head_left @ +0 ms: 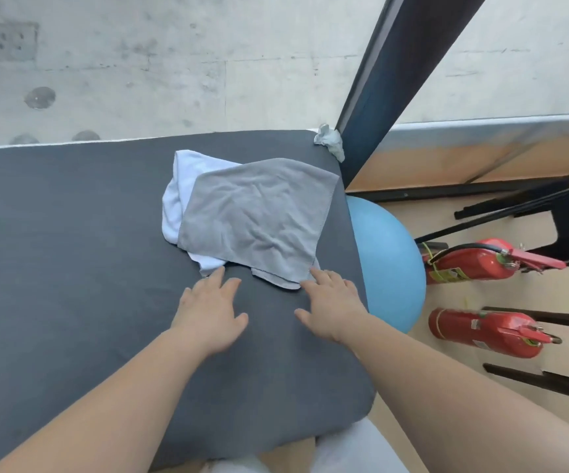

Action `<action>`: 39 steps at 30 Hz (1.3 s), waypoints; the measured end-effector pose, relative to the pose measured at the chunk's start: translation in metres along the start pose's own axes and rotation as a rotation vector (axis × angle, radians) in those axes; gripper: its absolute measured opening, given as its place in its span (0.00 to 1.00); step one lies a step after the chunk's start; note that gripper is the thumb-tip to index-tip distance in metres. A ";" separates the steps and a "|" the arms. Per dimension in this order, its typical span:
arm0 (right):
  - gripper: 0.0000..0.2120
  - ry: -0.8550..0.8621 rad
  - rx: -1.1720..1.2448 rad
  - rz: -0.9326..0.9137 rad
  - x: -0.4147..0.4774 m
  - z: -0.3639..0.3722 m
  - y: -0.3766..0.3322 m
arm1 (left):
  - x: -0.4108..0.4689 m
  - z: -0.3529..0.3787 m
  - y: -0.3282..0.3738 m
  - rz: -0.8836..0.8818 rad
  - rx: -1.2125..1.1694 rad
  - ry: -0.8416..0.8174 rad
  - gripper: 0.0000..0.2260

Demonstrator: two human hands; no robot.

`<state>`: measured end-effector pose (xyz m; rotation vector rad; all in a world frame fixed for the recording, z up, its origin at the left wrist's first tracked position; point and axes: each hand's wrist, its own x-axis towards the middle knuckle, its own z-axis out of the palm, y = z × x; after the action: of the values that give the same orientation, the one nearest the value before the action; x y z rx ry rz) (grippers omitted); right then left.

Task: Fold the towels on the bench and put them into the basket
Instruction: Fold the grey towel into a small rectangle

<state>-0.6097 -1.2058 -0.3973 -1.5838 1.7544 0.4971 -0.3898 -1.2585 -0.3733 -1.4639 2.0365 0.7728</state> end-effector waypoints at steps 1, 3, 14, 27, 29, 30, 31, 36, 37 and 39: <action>0.28 -0.014 -0.025 -0.025 0.010 0.002 0.004 | 0.011 0.004 0.005 0.025 0.028 -0.010 0.30; 0.28 -0.042 -0.097 -0.081 0.025 0.008 0.010 | 0.030 0.012 0.014 0.074 0.061 -0.036 0.30; 0.18 0.196 -0.081 -0.294 0.036 0.009 0.030 | 0.070 0.030 0.049 0.094 -0.073 0.008 0.26; 0.08 0.555 0.720 -0.298 -0.112 -0.084 -0.026 | -0.058 -0.042 0.055 0.252 -0.571 0.443 0.08; 0.12 0.532 0.874 -0.253 -0.136 -0.087 -0.039 | -0.087 -0.053 0.045 0.267 -0.671 0.409 0.08; 0.14 0.521 0.925 -0.242 -0.146 -0.086 -0.046 | -0.102 -0.058 0.040 0.280 -0.732 0.387 0.08; 0.17 0.502 0.954 -0.234 -0.154 -0.084 -0.053 | -0.117 -0.064 0.035 0.298 -0.789 0.364 0.08; 0.14 0.454 0.859 -0.303 -0.187 -0.057 -0.093 | -0.178 -0.081 0.008 0.409 -0.897 0.218 0.06; 0.12 0.463 0.859 -0.278 -0.191 -0.050 -0.100 | -0.187 -0.083 0.002 0.422 -0.902 0.187 0.05; 0.13 0.436 0.873 -0.233 -0.197 -0.043 -0.112 | -0.201 -0.086 -0.010 0.435 -0.883 0.130 0.02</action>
<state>-0.5130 -1.1181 -0.2073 -1.2499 1.6878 -0.7006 -0.3285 -1.1879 -0.1752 -1.5003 2.2571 1.9875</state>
